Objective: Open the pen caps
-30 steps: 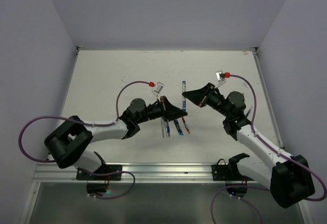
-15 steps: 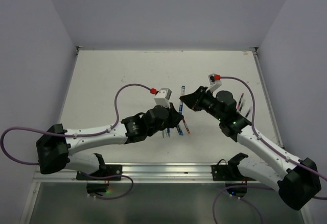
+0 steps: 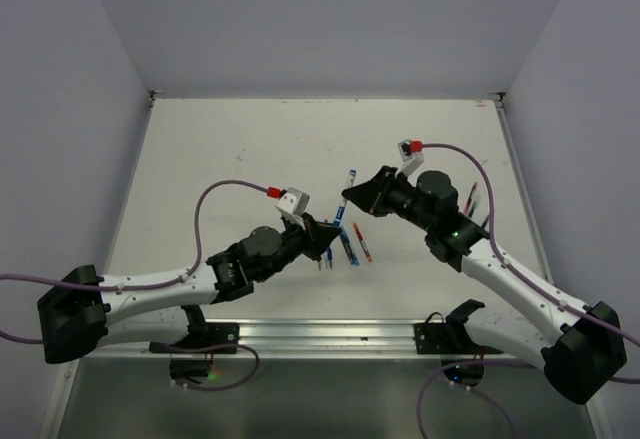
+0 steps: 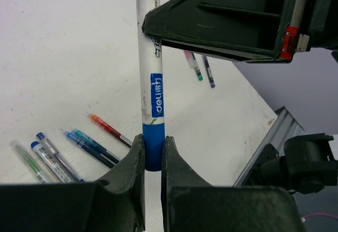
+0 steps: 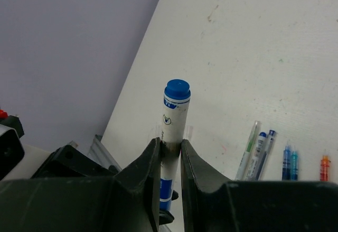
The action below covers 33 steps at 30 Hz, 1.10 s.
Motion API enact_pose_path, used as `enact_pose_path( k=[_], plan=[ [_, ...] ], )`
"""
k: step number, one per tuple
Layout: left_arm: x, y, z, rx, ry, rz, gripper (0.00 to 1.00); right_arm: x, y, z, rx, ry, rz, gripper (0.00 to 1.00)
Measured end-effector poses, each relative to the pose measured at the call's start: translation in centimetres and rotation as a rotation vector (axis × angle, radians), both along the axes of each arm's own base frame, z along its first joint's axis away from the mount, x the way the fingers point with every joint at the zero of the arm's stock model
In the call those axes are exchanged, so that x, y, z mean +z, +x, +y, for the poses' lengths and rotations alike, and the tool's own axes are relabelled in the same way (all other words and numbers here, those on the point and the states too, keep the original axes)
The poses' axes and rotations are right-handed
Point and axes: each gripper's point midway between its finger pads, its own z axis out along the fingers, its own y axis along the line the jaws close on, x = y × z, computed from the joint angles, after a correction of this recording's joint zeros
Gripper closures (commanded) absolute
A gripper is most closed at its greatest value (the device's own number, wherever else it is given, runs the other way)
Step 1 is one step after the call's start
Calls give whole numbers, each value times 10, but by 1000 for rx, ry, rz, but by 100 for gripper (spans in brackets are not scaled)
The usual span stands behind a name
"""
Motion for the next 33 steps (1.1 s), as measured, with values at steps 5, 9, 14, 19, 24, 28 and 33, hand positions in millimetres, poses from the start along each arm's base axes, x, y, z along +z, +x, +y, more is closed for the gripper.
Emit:
enact_pose_path(
  k=[5,9,14,19,24,28,33],
  plan=[
    [13,-7,10,-33,-117,-65,100,10,-2,5,44,101,31,100],
    [16,-14,14,-71,-181,-92,100,15,-6,11,91,180,16,100],
    [35,-18,13,-108,-292,-115,100,32,-7,14,129,259,-41,100],
    [48,-84,-9,-458,-409,-96,100,62,44,-35,-115,341,-176,100],
    [50,-106,-15,-590,-452,-71,100,69,62,-56,-210,384,-209,100],
    [41,-91,-11,-496,-382,-44,100,59,65,-55,-215,333,-181,100],
    [42,-30,17,-106,-246,22,100,45,71,-56,-220,157,-108,100]
  ],
)
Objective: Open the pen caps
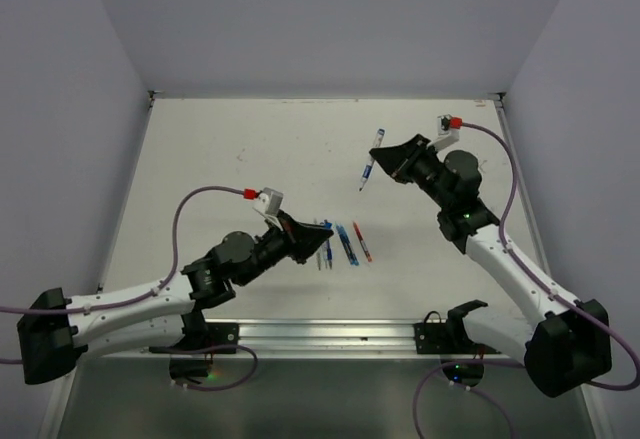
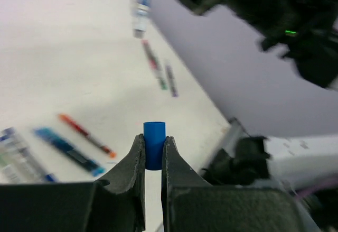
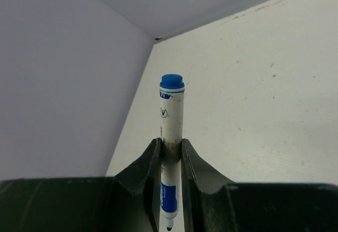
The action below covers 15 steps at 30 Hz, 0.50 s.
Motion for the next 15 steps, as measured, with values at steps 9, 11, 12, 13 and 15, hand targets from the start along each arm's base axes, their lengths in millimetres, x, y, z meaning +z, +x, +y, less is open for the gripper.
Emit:
enact_pose_path(
  k=[9,11,12,13,15],
  plan=[
    [-74,63,106,563,415,227,100,-78,11,-6,80,-417,290,100],
    [-85,64,120,602,456,255,100,-118,1,-13,114,-511,410,100],
    [-89,64,124,615,469,266,100,-138,-5,-17,135,-553,469,100],
    [-93,64,128,626,481,275,100,-155,-11,-20,157,-590,525,100],
    [-99,64,134,639,496,289,100,-183,-23,-25,198,-650,619,100]
  ],
)
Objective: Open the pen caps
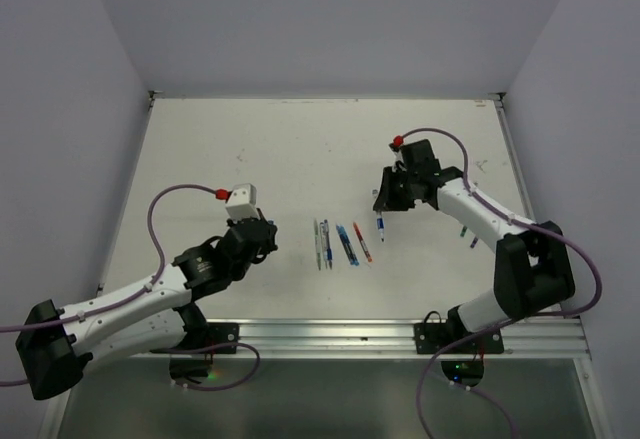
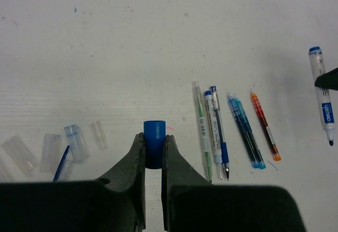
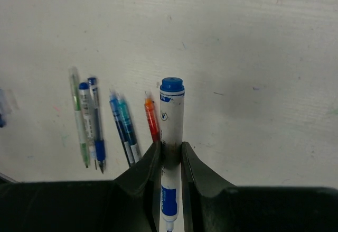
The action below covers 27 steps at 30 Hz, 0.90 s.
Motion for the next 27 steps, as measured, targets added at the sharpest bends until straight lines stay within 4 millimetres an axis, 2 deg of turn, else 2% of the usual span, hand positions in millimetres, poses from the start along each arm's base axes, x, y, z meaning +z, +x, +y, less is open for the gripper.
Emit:
enact_pose_path(
  k=[2,6,19,27],
  plan=[
    [-5,-1,4,7,12,14,100,-20,-11,-4,28,-45,74,100],
    [-6,-1,5,15,9,18,100,-39,-24,-6,82,-100,156,100],
    [-15,-3,8,12,21,34,100,-50,-40,24,202,-193,136,100],
    [-12,-4,10,13,7,24,100,-64,-38,15,179,-244,126,100]
  ],
)
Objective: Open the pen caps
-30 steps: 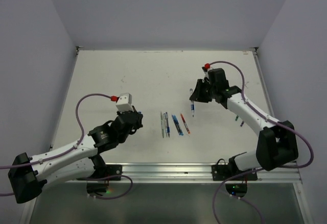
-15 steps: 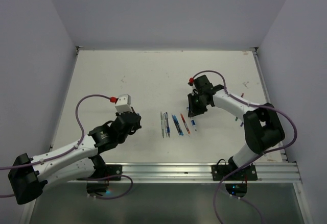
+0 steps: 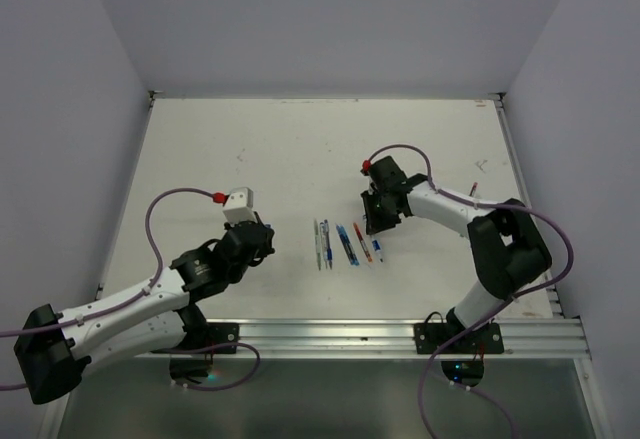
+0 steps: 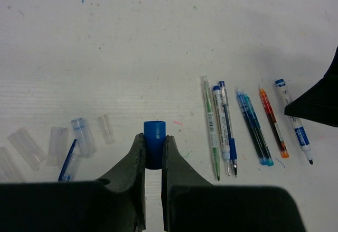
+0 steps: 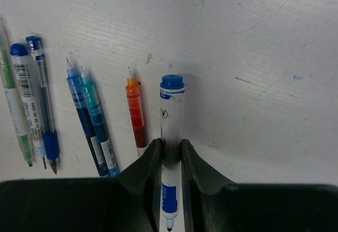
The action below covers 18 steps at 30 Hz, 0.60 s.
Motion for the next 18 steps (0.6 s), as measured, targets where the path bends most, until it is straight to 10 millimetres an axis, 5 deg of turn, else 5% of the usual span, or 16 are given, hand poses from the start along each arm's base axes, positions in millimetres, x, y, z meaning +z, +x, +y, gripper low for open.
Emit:
enact_pose_path(
  k=[6,16,18],
  plan=[
    [0,1,1,5,1,1,100,-18,-7,-3,6,-35,23,100],
    [-23,-2,6,10,56,48,100,-19,-5,0,4,-34,1,100],
    [-29,-2,8,17,66,62,100,-19,-5,1,6,-31,-4,92]
  ],
)
